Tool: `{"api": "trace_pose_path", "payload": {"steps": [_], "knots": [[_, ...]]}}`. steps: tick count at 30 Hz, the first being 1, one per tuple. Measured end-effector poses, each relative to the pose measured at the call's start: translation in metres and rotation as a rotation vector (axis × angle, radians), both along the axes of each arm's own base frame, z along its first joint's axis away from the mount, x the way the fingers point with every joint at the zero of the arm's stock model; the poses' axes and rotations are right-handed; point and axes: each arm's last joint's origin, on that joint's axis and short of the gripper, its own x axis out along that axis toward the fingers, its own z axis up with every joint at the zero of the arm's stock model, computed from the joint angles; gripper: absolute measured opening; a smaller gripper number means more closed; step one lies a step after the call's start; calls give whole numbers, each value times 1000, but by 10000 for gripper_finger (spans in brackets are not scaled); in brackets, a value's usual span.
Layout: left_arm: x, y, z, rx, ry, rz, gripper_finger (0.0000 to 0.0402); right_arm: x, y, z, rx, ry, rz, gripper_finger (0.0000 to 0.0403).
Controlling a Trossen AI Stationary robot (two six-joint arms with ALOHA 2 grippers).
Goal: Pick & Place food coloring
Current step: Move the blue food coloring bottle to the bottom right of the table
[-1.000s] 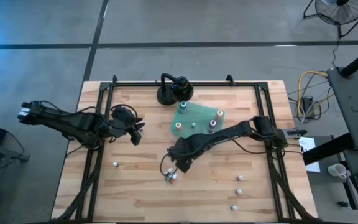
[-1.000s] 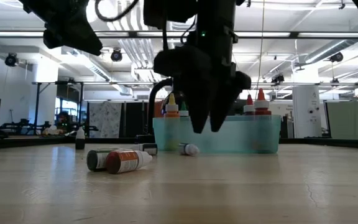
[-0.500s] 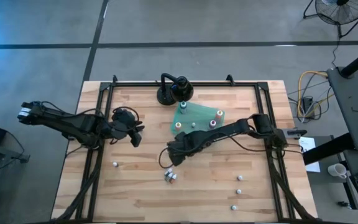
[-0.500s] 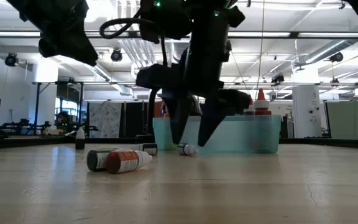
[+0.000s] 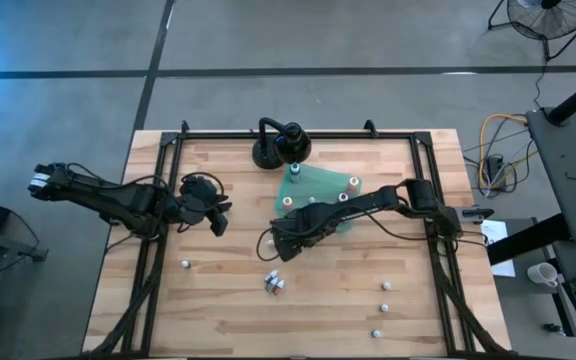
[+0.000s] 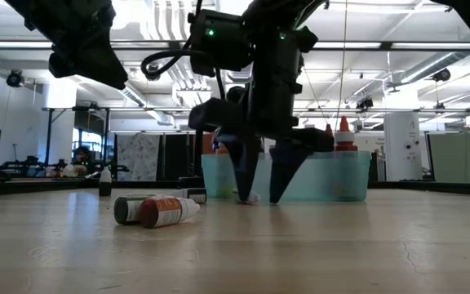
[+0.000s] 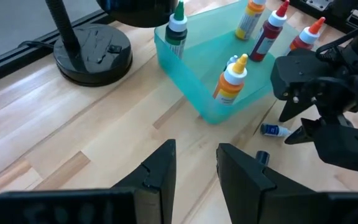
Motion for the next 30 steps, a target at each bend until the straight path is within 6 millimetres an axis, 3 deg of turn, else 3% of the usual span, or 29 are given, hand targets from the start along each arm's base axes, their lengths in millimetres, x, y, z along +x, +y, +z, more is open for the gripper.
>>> {"api": "trace_pose_path", "payload": {"steps": [15,20,27,30], "knots": [[0,0,0,-1,0,0,90,2,0,1,-41,-21,31,66],[0,0,0,-3,-1,2,90,6,6,10,98,-37,96,37],[0,0,0,-5,0,0,90,-2,31,43,219,17,160,33],[0,0,0,-6,0,-1,90,-7,37,46,417,80,149,32]]}}
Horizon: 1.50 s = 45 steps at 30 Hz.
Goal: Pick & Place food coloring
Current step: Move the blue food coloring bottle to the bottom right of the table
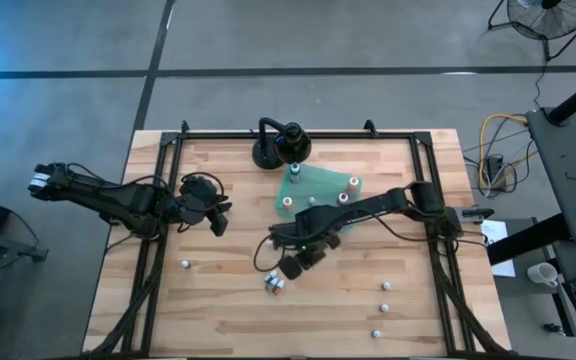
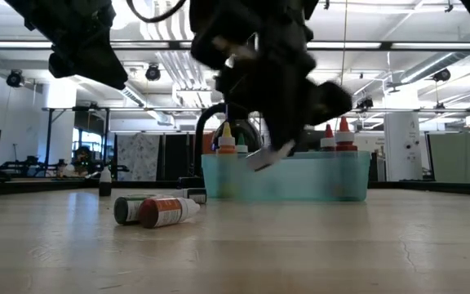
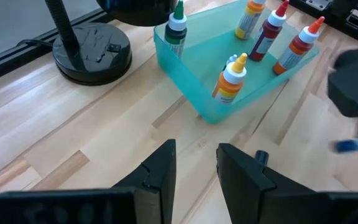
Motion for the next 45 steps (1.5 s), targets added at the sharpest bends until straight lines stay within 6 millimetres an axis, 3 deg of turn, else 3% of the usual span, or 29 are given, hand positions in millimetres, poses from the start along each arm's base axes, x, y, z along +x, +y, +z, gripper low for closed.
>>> {"api": "trace_pose_path", "payload": {"steps": [6,12,18,26,33,45], "knots": [[0,0,0,8,6,-8,90,-17,28,-14,405,225,15,34],[-1,0,-1,7,24,-25,90,-43,61,-40,584,457,25,55],[-1,0,-1,7,28,-27,90,-65,72,-71,522,591,-10,59],[-1,0,-1,8,30,-28,90,-62,72,-93,543,565,-35,60],[-1,-1,-2,-8,34,-45,90,-57,73,-98,523,519,-25,68],[-1,-1,-2,-9,32,-45,90,-49,73,-91,468,452,-13,121]]}}
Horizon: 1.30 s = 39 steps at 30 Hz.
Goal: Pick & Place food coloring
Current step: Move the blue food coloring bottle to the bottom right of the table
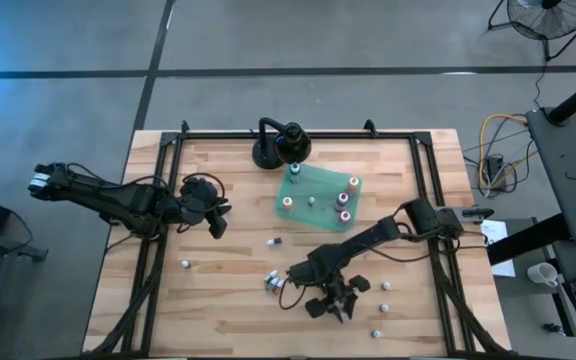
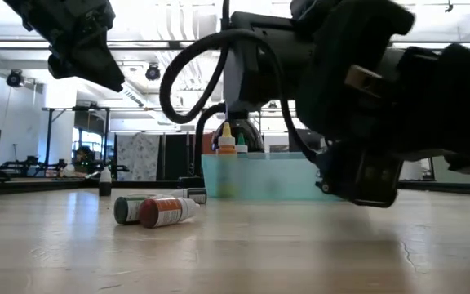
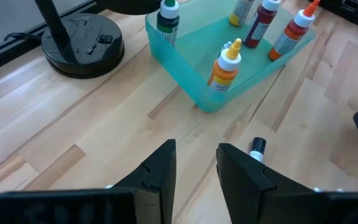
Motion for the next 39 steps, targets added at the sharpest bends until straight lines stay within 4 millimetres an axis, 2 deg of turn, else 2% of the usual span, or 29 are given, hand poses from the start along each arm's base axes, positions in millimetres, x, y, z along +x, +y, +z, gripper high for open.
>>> {"api": "trace_pose_path", "payload": {"steps": [4,6,12,17,20,24,29,31,39], "knots": [[0,0,0,-4,-4,4,90,0,3,1,-125,-34,18,135],[0,0,0,-6,-5,5,90,2,8,7,-188,-88,34,143],[0,0,0,-6,-5,5,90,-2,27,46,-343,-294,142,162],[0,0,0,-6,-7,5,90,-10,45,81,-476,-579,348,162],[1,0,1,-7,-13,5,90,-16,50,99,-537,-732,502,155],[1,0,1,-8,-14,5,90,-20,55,102,-632,-743,480,142],[1,0,1,-7,-14,5,90,-25,63,97,-585,-847,710,133],[1,0,1,-1,-10,1,90,-26,63,96,-575,-855,739,130],[1,0,1,-3,-10,2,90,-26,59,94,-699,-798,632,139]]}}
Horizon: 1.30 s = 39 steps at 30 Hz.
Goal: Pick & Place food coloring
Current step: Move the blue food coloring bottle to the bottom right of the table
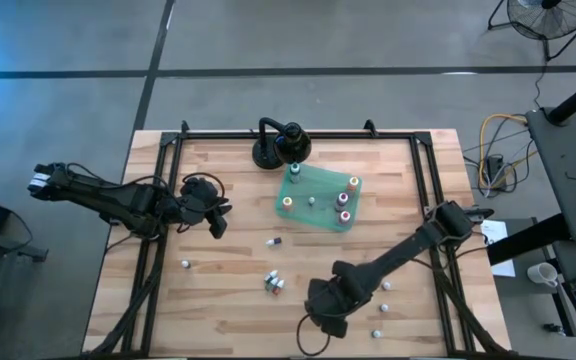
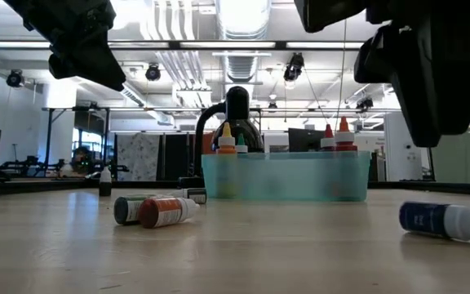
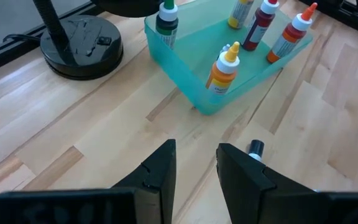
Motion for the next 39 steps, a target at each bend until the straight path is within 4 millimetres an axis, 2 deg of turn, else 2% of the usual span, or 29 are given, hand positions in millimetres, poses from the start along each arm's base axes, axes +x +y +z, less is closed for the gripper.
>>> {"api": "trace_pose_path", "payload": {"steps": [9,15,17,20,31,35,39], "knots": [[0,0,0,-1,0,1,90,1,-1,0,4,-8,-8,138],[0,0,0,-2,0,1,90,0,0,-1,73,56,-390,126],[0,0,0,-2,0,1,90,-2,1,-3,84,83,-401,123],[0,0,0,-2,0,1,90,-2,1,-4,78,77,-327,123],[0,0,0,-1,0,1,90,-3,4,-5,136,143,-792,112],[0,0,0,-1,0,1,90,-4,3,-10,144,156,-862,122],[0,0,0,-1,0,1,90,-3,4,-20,185,137,-879,152]]}}
